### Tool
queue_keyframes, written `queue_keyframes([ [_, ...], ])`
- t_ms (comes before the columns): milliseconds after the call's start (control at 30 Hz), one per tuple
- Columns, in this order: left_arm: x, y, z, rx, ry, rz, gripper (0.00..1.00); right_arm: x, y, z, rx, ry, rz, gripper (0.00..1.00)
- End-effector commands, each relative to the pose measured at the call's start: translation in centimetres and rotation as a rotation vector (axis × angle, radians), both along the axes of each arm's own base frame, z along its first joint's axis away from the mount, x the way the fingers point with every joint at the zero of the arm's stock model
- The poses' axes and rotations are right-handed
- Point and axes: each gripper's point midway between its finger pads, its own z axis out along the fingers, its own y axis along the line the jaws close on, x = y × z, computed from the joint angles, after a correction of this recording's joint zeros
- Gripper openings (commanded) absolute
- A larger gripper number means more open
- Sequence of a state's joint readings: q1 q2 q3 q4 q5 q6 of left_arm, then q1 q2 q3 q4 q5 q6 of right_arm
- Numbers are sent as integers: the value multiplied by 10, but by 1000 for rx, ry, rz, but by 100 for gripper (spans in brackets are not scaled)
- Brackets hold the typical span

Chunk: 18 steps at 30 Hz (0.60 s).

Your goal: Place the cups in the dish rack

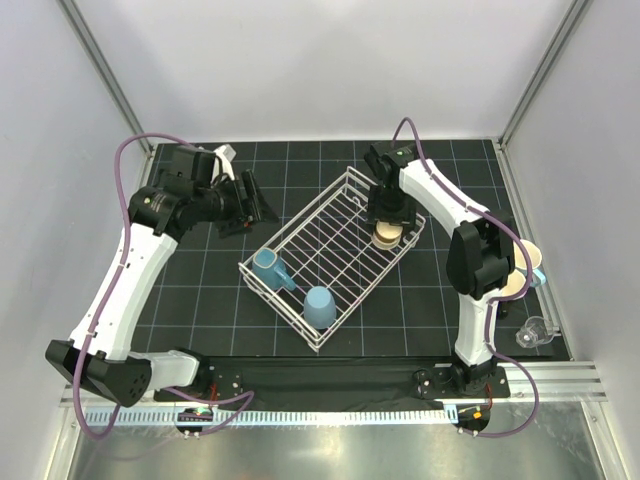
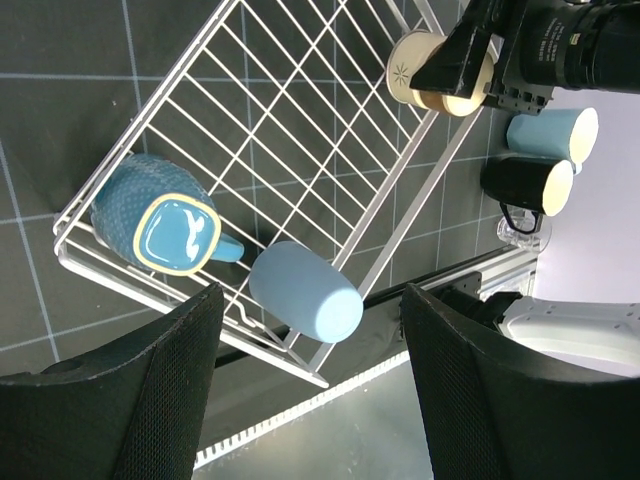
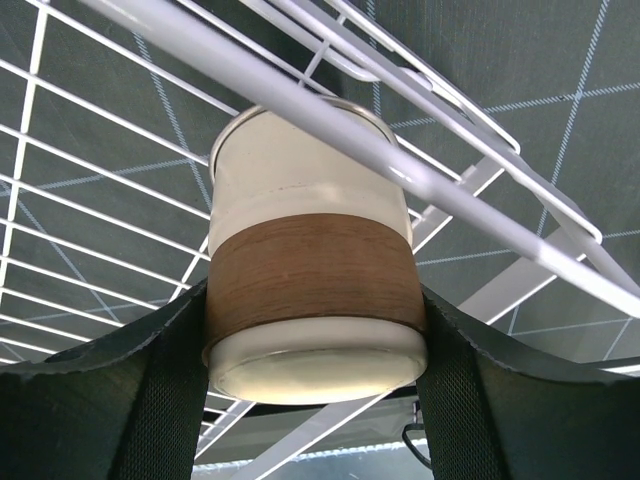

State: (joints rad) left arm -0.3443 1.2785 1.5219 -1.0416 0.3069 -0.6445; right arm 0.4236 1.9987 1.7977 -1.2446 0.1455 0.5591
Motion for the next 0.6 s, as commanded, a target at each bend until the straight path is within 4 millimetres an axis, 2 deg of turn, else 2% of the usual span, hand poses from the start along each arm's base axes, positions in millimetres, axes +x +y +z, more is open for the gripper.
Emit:
queue_keyframes([
  [0,-2,1,15,-9,-40,-24,70,4,3,6,21,-46,10,53],
  [100,-3,1,13,-9,-35,-22,70,3,3,7,19,-48,11,68],
  [133,-3,1,10,-10,-27,-23,70,3,2,8,14,-50,15,71],
  [367,-7,-1,7,-32,-17,-15,70,5,2,20,4,-78,36,83],
  [500,-8,-2,8,-49,-11,-4,70,3,5,34,16,-108,55,88],
  [567,-10,-1,10,-54,-12,0,70,2,8,48,22,-145,72,88],
])
